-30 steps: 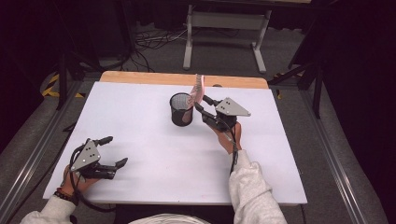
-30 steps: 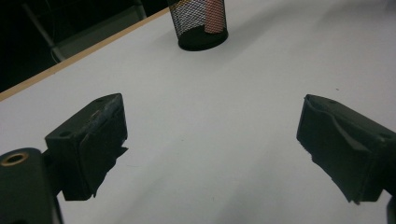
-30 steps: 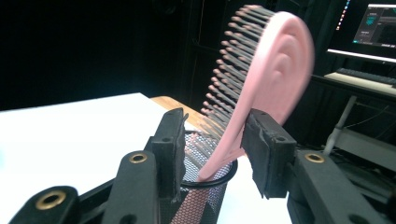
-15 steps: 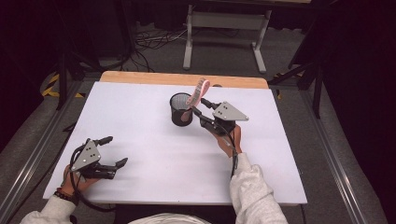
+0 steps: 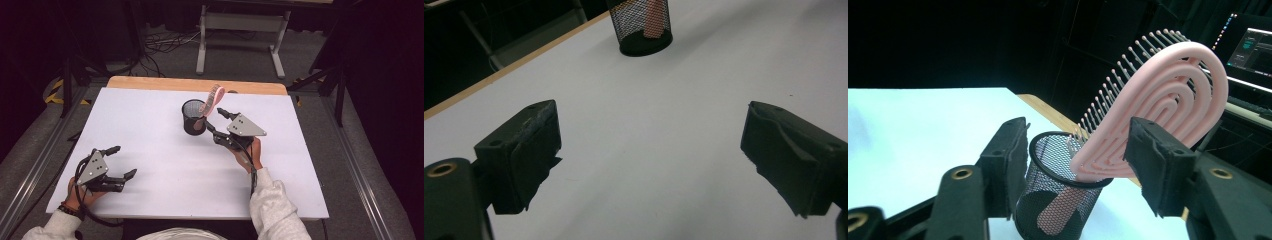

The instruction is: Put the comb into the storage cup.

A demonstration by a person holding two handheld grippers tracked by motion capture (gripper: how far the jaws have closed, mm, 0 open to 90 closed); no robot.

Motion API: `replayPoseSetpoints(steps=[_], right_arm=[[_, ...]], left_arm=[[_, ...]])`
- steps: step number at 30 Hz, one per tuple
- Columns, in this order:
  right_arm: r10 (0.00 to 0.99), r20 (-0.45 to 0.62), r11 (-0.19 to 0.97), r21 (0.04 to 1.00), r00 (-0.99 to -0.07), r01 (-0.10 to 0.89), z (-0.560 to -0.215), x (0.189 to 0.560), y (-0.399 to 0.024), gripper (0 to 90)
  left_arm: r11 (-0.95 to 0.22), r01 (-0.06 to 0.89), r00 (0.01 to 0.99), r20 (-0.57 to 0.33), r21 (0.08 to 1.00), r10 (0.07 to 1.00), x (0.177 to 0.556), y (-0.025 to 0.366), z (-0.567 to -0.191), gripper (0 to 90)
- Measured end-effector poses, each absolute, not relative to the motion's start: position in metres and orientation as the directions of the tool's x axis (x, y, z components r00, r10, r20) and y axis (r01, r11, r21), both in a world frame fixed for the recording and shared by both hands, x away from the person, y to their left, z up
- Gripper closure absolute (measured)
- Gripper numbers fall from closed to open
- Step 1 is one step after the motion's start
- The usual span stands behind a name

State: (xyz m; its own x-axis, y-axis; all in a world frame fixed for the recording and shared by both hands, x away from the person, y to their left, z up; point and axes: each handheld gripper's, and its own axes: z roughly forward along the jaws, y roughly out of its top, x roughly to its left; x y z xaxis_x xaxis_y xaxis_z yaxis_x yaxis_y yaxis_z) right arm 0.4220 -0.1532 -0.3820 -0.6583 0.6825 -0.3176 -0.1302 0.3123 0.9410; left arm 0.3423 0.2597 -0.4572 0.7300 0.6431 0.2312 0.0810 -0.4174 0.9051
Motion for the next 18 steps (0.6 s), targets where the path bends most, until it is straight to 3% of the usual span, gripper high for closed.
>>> replayPoseSetpoints(steps=[18], right_arm=[[0.695, -0.309, 0.301, 0.945, -0.65, -0.128, -0.378, 0.408, -0.168, 28.2]], left_arm=[[-0.421, 0.057, 0.724, 0.253, 0.905, 0.642, 0.339, 0.258, -0.456, 10.3]])
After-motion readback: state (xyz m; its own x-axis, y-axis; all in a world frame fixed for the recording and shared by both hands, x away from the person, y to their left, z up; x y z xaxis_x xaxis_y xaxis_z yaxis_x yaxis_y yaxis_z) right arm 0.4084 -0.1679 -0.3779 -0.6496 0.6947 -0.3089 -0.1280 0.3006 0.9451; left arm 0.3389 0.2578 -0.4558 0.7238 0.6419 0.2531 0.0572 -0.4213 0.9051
